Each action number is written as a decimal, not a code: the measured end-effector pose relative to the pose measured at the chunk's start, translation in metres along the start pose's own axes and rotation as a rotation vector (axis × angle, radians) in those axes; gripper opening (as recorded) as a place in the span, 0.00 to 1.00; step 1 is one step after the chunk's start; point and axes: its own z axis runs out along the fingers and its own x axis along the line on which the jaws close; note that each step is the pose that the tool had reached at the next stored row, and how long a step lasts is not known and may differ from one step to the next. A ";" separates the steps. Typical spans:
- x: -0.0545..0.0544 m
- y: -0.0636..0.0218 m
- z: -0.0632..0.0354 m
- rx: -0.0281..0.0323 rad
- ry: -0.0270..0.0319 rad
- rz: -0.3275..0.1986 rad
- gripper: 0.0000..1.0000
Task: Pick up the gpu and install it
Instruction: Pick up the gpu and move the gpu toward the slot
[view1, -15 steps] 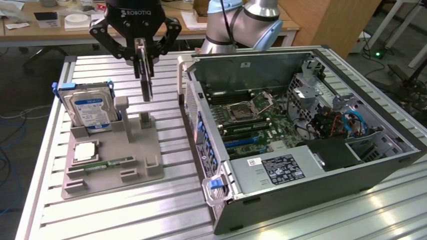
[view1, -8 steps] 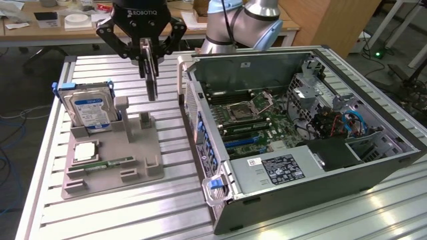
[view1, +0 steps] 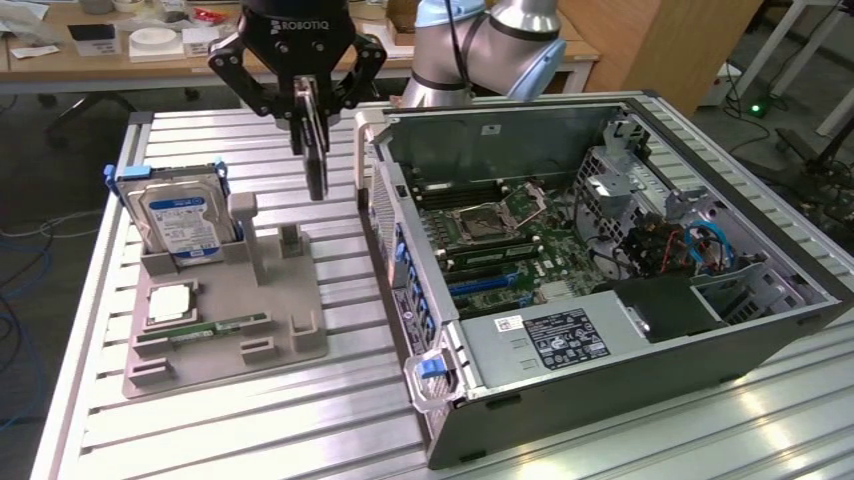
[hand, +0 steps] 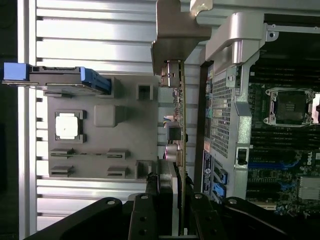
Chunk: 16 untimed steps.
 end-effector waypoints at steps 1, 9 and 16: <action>-0.001 0.0000 0.0000 0.0000 0.0000 0.000 0.29; -0.009 -0.0002 0.0001 0.0000 0.0000 0.000 0.29; -0.017 -0.0004 0.0001 0.0000 0.0000 0.000 0.29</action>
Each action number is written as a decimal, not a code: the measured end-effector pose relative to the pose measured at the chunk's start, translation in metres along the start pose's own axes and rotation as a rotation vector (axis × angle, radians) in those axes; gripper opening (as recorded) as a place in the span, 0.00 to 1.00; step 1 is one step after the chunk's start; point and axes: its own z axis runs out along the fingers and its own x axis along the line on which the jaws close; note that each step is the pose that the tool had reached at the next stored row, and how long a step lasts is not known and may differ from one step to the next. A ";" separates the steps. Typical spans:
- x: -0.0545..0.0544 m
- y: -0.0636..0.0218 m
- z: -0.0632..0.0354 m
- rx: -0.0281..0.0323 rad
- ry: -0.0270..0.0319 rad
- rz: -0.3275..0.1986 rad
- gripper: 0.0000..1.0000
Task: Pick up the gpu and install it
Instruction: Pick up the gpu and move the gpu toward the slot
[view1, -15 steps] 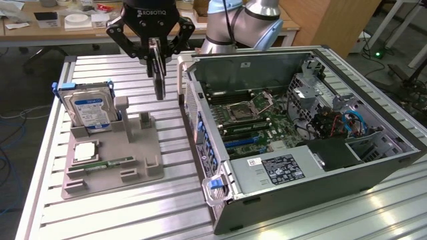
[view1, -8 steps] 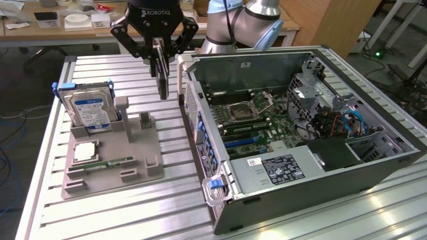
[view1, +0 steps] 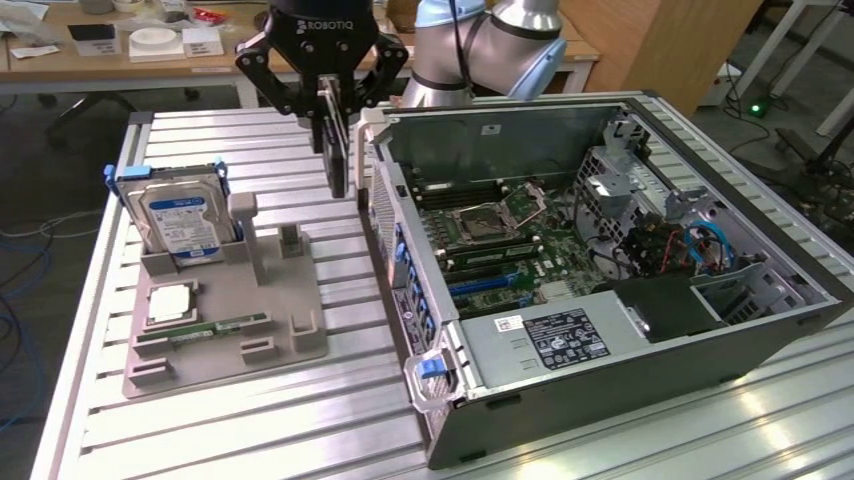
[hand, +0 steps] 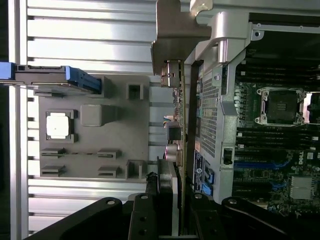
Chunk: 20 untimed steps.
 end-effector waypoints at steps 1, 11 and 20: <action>-0.001 0.0000 0.0000 0.0000 0.0000 0.000 0.29; -0.013 -0.0003 0.0000 0.0000 0.0000 0.000 0.29; -0.023 -0.0005 0.0001 0.0000 0.0000 0.000 0.29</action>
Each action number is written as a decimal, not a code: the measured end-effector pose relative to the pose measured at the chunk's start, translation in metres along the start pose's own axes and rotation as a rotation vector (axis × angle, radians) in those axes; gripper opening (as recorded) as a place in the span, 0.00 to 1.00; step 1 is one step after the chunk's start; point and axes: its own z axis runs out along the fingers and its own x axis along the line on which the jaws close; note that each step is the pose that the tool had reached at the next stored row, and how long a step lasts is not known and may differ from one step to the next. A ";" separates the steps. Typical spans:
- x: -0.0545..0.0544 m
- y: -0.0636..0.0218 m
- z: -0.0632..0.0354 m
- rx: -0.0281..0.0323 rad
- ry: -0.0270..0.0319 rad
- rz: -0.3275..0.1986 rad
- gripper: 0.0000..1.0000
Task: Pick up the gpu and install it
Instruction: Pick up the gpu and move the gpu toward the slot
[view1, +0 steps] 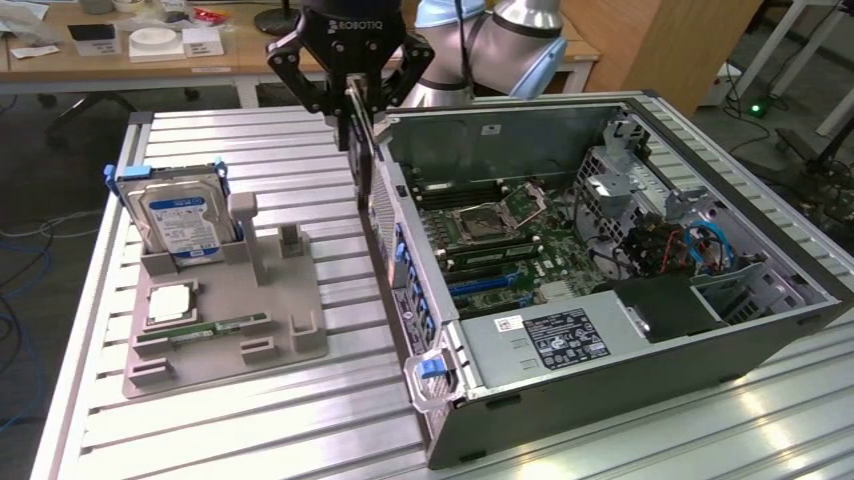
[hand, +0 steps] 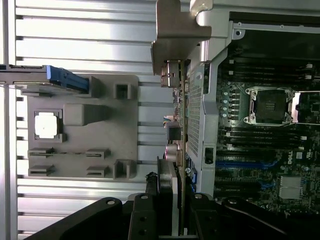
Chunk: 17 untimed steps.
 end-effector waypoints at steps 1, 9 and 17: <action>-0.001 0.0000 0.0000 0.0000 0.0000 0.000 0.29; -0.015 -0.0003 0.0000 0.0001 0.0001 0.000 0.29; -0.028 -0.0006 0.0001 0.0000 0.0000 0.000 0.29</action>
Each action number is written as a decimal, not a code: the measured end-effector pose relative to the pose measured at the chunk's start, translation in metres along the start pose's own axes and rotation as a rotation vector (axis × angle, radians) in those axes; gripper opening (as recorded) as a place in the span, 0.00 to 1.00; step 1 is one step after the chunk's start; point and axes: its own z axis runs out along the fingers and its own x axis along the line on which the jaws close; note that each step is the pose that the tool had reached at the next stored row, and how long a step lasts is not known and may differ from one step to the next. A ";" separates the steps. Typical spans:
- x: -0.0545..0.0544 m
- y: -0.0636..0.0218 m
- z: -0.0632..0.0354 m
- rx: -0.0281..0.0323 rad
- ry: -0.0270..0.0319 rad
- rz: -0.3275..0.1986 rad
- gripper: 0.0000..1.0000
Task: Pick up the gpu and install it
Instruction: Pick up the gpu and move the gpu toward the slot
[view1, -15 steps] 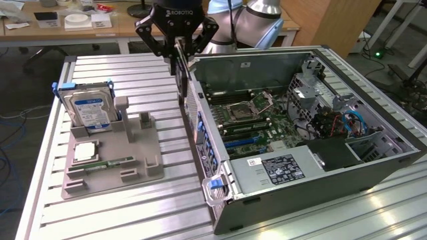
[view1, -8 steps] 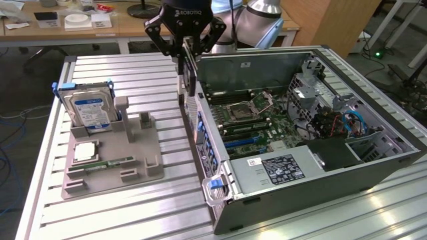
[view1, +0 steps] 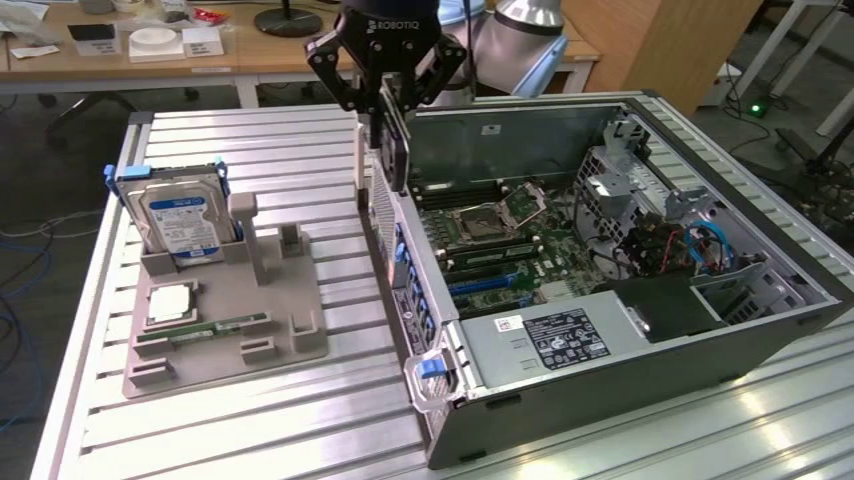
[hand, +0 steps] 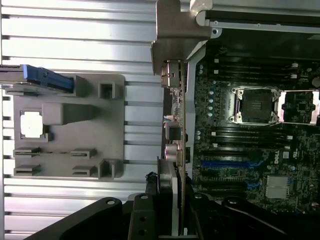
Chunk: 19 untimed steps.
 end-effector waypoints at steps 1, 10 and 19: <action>-0.002 0.0000 0.0000 0.0000 0.0000 0.000 0.29; -0.013 -0.0003 0.0000 0.0000 0.0000 0.000 0.29; -0.025 -0.0005 0.0001 -0.0001 0.0000 0.000 0.29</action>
